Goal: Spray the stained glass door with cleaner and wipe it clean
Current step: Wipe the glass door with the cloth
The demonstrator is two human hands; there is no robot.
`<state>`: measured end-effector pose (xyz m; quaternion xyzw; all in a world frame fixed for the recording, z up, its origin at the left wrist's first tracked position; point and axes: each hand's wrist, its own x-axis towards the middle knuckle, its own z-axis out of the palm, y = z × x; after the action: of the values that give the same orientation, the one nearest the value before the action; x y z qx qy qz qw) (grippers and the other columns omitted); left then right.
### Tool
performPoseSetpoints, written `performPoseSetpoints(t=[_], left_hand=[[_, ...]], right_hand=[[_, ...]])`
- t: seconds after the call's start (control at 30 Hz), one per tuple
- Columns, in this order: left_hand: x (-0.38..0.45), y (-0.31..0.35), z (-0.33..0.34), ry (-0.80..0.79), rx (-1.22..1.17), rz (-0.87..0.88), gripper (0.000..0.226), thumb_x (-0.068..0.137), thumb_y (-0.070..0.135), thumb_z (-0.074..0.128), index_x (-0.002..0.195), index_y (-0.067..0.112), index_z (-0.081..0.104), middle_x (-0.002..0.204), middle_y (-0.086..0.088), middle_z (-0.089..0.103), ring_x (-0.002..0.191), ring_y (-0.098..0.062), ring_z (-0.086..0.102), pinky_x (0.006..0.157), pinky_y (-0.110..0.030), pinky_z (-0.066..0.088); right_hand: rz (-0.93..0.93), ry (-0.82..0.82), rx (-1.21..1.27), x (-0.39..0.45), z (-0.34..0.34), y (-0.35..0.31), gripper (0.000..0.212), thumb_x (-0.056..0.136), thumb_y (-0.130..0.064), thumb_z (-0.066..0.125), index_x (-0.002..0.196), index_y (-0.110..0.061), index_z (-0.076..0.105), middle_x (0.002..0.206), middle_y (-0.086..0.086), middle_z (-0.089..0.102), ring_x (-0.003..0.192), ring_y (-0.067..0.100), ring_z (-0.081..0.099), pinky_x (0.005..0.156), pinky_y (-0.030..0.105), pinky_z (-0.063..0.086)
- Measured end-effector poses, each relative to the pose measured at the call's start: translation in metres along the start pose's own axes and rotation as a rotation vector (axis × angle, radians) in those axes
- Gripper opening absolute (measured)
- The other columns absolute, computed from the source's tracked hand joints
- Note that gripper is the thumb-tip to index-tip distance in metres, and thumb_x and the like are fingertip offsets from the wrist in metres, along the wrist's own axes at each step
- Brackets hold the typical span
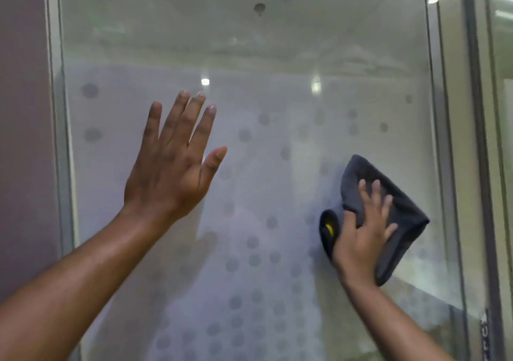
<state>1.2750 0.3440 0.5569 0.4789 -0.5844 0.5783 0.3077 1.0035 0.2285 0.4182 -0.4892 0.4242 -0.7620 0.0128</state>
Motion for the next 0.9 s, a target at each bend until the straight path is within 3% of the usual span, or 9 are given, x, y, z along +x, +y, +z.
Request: performPoseSetpoints(t=[0.07, 0.2, 0.27, 0.37, 0.57, 0.63, 0.7, 0.83, 0.9], left_hand=[[0.000, 0.000, 0.000, -0.001, 0.000, 0.001, 0.072, 0.113, 0.054, 0.013, 0.167, 0.008, 0.027, 0.177, -0.015, 0.023, 0.166, -0.032, 0.014, 0.134, -0.059, 0.007], [0.000, 0.000, -0.001, -0.027, 0.013, -0.013, 0.072, 0.112, 0.053, 0.012, 0.167, 0.009, 0.028, 0.176, -0.014, 0.024, 0.166, -0.030, 0.015, 0.134, -0.057, 0.009], [0.001, 0.001, -0.001, -0.049, 0.014, -0.040, 0.071, 0.112, 0.053, 0.013, 0.168, 0.011, 0.027, 0.177, -0.012, 0.023, 0.167, -0.028, 0.014, 0.135, -0.056, 0.010], [0.002, 0.002, -0.002, -0.071, 0.023, -0.056, 0.070, 0.112, 0.054, 0.012, 0.168, 0.014, 0.026, 0.178, -0.009, 0.021, 0.167, -0.025, 0.012, 0.135, -0.054, 0.010], [0.002, 0.003, -0.004, -0.073, 0.024, -0.066, 0.069, 0.113, 0.052, 0.012, 0.166, 0.013, 0.031, 0.177, -0.010, 0.025, 0.166, -0.025, 0.017, 0.135, -0.051, 0.012], [0.002, 0.004, -0.005, -0.076, 0.029, -0.061, 0.068, 0.113, 0.051, 0.013, 0.166, 0.013, 0.032, 0.176, -0.010, 0.026, 0.166, -0.025, 0.017, 0.135, -0.051, 0.012], [0.002, 0.003, -0.006, -0.087, 0.037, -0.066, 0.068, 0.113, 0.051, 0.013, 0.167, 0.014, 0.030, 0.177, -0.009, 0.025, 0.166, -0.024, 0.016, 0.135, -0.051, 0.011], [0.003, 0.005, -0.005, -0.087, 0.038, -0.078, 0.069, 0.113, 0.052, 0.013, 0.167, 0.012, 0.031, 0.176, -0.010, 0.026, 0.166, -0.026, 0.017, 0.135, -0.053, 0.011], [0.004, 0.006, -0.005, -0.091, 0.046, -0.072, 0.070, 0.113, 0.052, 0.013, 0.166, 0.011, 0.031, 0.176, -0.012, 0.027, 0.165, -0.029, 0.019, 0.134, -0.056, 0.013]], right_hand=[[-0.093, -0.026, -0.070, -0.017, 0.019, -0.036, 0.072, 0.088, -0.042, 0.041, 0.159, -0.035, 0.037, 0.173, -0.010, 0.021, 0.162, 0.025, 0.007, 0.125, 0.067, -0.002], [-0.850, -0.350, -0.220, 0.045, 0.019, -0.063, 0.073, 0.088, -0.040, 0.047, 0.160, -0.036, 0.035, 0.173, -0.011, 0.019, 0.163, 0.023, 0.004, 0.126, 0.063, -0.003], [-0.760, -0.296, -0.189, 0.108, 0.015, -0.079, 0.071, 0.089, -0.040, 0.047, 0.159, -0.037, 0.038, 0.172, -0.011, 0.023, 0.162, 0.022, 0.008, 0.125, 0.068, 0.002], [-0.292, -0.083, -0.049, 0.137, 0.031, -0.123, 0.069, 0.090, -0.036, 0.042, 0.159, -0.034, 0.039, 0.173, -0.009, 0.024, 0.162, 0.026, 0.008, 0.124, 0.070, 0.000], [-1.076, -0.420, -0.208, 0.087, 0.056, -0.156, 0.071, 0.092, -0.045, 0.040, 0.162, -0.035, 0.030, 0.174, -0.010, 0.017, 0.163, 0.024, 0.001, 0.128, 0.059, -0.006], [-1.167, -0.451, -0.224, 0.115, 0.049, -0.148, 0.069, 0.092, -0.046, 0.041, 0.161, -0.037, 0.033, 0.172, -0.012, 0.021, 0.163, 0.021, 0.005, 0.128, 0.057, -0.005], [-1.004, -0.350, -0.203, 0.141, 0.037, -0.129, 0.067, 0.092, -0.043, 0.043, 0.158, -0.038, 0.039, 0.171, -0.013, 0.026, 0.162, 0.021, 0.010, 0.127, 0.063, 0.001], [-0.285, -0.061, 0.006, 0.146, 0.022, -0.108, 0.066, 0.090, -0.032, 0.043, 0.156, -0.034, 0.045, 0.172, -0.011, 0.027, 0.162, 0.024, 0.009, 0.124, 0.070, -0.004], [-0.225, -0.058, -0.005, 0.099, 0.034, -0.124, 0.070, 0.088, -0.032, 0.043, 0.159, -0.033, 0.040, 0.173, -0.009, 0.021, 0.163, 0.027, 0.004, 0.124, 0.070, -0.006]])
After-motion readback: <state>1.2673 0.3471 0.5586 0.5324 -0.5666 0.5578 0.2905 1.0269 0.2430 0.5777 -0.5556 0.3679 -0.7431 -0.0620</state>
